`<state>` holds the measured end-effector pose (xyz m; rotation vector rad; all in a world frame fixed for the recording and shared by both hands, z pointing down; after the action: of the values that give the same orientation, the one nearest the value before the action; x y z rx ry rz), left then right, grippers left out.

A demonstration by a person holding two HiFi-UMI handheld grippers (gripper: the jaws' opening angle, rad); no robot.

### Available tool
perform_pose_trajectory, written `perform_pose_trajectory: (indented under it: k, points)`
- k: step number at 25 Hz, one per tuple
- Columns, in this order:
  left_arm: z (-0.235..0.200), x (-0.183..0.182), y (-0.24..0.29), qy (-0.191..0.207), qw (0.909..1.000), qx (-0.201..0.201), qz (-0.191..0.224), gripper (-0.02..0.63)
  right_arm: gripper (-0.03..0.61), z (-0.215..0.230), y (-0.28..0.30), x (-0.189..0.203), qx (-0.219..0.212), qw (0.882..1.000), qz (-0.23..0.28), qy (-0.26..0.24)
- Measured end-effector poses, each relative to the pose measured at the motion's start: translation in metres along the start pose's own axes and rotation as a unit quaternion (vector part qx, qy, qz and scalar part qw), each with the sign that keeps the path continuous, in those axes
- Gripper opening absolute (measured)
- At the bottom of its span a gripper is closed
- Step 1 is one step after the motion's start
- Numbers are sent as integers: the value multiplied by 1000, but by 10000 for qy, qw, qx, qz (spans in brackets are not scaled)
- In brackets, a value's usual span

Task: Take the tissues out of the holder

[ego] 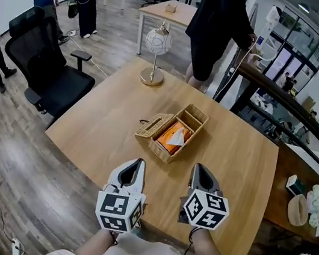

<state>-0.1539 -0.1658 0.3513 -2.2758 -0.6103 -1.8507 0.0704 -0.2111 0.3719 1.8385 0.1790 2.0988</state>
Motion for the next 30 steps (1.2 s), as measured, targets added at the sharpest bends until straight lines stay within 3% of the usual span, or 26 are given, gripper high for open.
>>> perform_pose_trajectory:
  k: [10, 20, 26, 30]
  points:
    - [-20, 3, 33, -125, 9998, -3, -147, 9, -2, -6, 27, -7, -134, 9998, -58, -147]
    - [-9, 21, 46, -164, 9990, -147, -381, 10, -2, 10, 58, 1, -641, 9964, -360, -416]
    - [-5, 30, 64, -118, 9987, -215, -439, 11, 5, 10, 91, 3, -1297, 9844, -686, -970]
    - [-3, 39, 72, -185, 9983, -231, -509, 11, 81, 9, 114, 6, -1566, 9733, -923, -1398]
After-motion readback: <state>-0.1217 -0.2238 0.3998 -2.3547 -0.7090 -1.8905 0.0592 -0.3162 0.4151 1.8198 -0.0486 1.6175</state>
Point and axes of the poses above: the fingertips, and each gripper's own axes: y forward along the fingers, z to its right, x out of its underside, the point moved 9 cm from there along -y, backward along the fingers, and after that the axes turned 7 degrees about x, right-handed, at the moved point
